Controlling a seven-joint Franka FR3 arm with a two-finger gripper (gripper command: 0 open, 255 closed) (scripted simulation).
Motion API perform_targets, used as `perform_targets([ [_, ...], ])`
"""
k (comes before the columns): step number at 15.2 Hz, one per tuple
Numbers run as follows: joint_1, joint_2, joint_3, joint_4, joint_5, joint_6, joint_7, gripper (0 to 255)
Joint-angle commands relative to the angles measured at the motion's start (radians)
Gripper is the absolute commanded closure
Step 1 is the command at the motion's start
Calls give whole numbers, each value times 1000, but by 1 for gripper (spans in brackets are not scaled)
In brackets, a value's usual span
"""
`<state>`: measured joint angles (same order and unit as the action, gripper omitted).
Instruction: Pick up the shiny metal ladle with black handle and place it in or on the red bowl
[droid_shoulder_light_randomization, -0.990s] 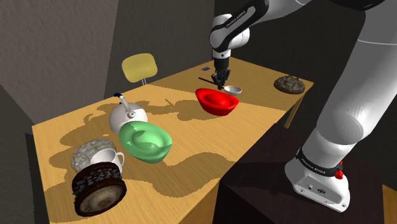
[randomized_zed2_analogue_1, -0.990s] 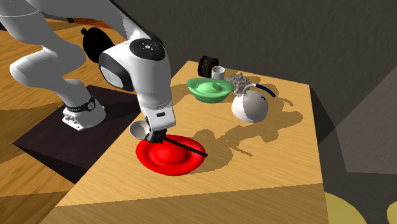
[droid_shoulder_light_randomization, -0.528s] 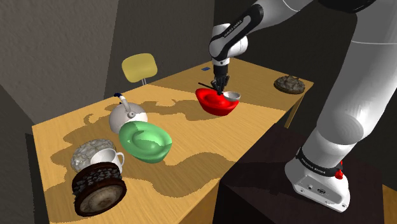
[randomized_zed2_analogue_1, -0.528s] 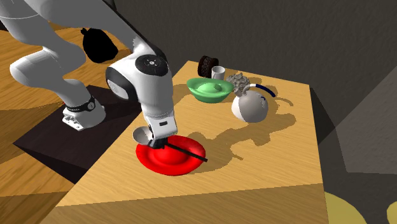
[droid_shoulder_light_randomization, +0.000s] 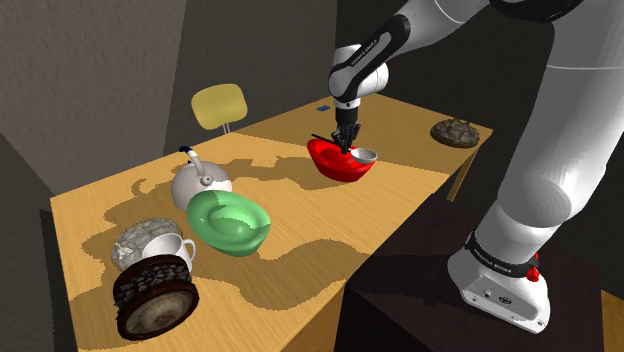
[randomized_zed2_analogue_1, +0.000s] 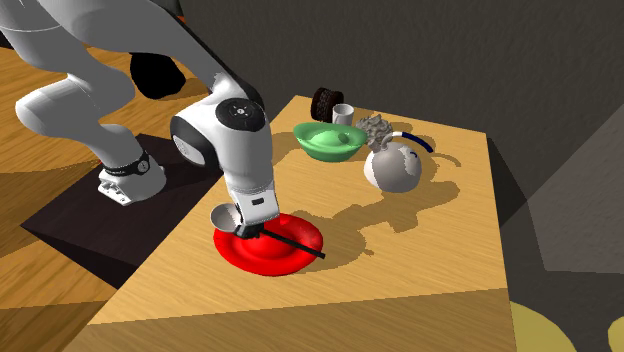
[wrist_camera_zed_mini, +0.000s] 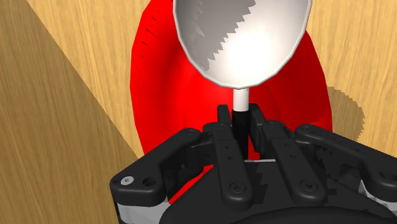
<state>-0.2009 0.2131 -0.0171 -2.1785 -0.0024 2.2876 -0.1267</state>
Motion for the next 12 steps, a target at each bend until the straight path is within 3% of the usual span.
perform_targets([
  [1,0,0,0,0,0,0,0,255],
  [2,0,0,0,0,0,0,0,255],
  [3,0,0,0,0,0,0,0,0],
  [8,0,0,0,0,0,0,0,0],
  [12,1,-66,0,55,-1,-121,1,0],
])
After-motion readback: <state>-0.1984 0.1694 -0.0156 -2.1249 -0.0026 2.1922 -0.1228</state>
